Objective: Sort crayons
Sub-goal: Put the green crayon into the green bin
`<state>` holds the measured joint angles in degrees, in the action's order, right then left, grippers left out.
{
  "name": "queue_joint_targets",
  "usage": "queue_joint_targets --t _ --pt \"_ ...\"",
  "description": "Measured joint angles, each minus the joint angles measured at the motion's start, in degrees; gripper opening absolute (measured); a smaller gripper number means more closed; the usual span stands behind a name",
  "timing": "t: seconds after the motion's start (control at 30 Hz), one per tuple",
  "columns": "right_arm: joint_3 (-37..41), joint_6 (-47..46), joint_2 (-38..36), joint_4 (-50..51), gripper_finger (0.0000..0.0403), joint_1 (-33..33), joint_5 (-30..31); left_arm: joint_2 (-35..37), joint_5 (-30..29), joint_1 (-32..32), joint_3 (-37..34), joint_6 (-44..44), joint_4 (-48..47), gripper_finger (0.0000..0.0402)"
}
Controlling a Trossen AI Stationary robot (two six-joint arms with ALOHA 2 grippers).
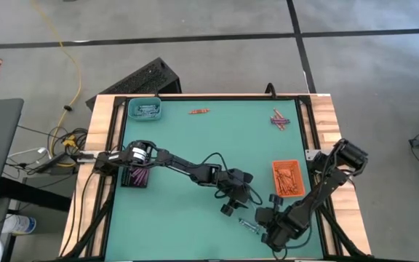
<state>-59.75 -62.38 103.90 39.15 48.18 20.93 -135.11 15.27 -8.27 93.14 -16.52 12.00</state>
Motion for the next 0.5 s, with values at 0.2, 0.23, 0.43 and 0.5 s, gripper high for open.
queue_joint_targets --t 0.2,0.23,0.43,0.5 --pt "0.0 3.6 0.0 0.31 0.0063 -1.87 0.07 0.0 -3.55 0.0 0.0 -1.26 -0.1 0.0169" --pt "0.02 4.31 0.0 0.32 0.0063 -2.27 0.07 0.0 -3.98 0.02 0.0 -1.28 -0.12 0.0169" --pt "0.07 9.07 0.02 -0.38 0.0063 -4.83 0.66 0.0 -3.71 0.76 0.0 -1.39 -2.7 0.0169" --pt "0.07 10.31 0.02 -0.47 0.0063 -5.66 0.72 0.0 -2.94 1.11 0.0 -1.37 -4.53 0.0169"
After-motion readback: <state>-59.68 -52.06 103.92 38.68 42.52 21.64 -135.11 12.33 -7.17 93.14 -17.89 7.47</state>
